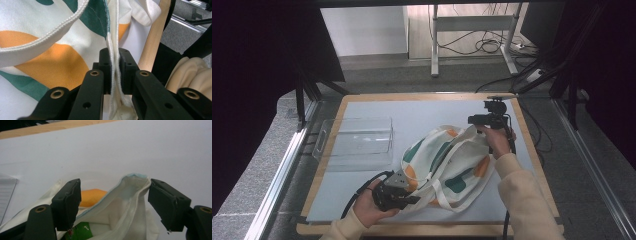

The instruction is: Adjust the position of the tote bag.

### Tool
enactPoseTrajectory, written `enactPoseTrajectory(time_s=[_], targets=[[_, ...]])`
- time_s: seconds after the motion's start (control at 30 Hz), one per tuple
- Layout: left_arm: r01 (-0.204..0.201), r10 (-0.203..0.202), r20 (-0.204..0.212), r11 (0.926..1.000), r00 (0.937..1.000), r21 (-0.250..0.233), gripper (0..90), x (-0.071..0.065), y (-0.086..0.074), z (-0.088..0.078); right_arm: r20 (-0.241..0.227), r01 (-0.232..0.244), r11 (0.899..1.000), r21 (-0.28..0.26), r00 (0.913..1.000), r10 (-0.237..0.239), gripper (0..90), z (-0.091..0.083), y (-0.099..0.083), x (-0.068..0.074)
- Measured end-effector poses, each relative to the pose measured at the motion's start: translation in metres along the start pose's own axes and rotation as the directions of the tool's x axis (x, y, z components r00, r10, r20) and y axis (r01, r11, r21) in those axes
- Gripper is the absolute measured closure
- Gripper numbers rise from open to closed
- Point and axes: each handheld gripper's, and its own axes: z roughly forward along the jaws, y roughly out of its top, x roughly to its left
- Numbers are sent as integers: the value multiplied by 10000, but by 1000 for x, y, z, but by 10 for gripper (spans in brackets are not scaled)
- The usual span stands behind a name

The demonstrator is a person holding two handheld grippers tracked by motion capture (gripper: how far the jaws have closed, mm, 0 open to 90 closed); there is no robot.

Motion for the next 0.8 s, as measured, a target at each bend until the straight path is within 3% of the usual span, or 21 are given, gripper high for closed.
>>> enactPoseTrajectory(time_s=[0.33, 0.43, 0.47, 0.53, 0.67, 0.8], targets=[[-21, 20, -14, 10000, 10000, -52, 831, 0, 0, 1, 209, 271, 9986, 453, 9994, -281, 463, 11, -6, -1], [-28, 28, -20, 10000, 10000, -55, 832, -1, 0, 1, 360, 572, 9962, 649, 9976, -597, 535, 16, -7, 0], [-29, 29, -19, 10000, 10000, -61, 832, -1, 0, 1, 477, 859, 9933, 780, 9948, -897, 610, 19, -7, 0], [-31, 31, -15, 10000, 10000, -69, 832, 0, 0, 1, 570, 997, 9918, 800, 9929, -1044, 644, 21, -7, 0], [-21, 21, -3, 10000, 10000, -50, 832, 0, 0, 1, 276, 1377, 9854, 1003, 9896, -1411, 773, 23, -8, -2], [-27, 26, -11, 10000, 10000, -57, 833, 0, 0, 1, 207, 1659, 9811, 995, 9854, -1687, 820, 22, -9, 0]])
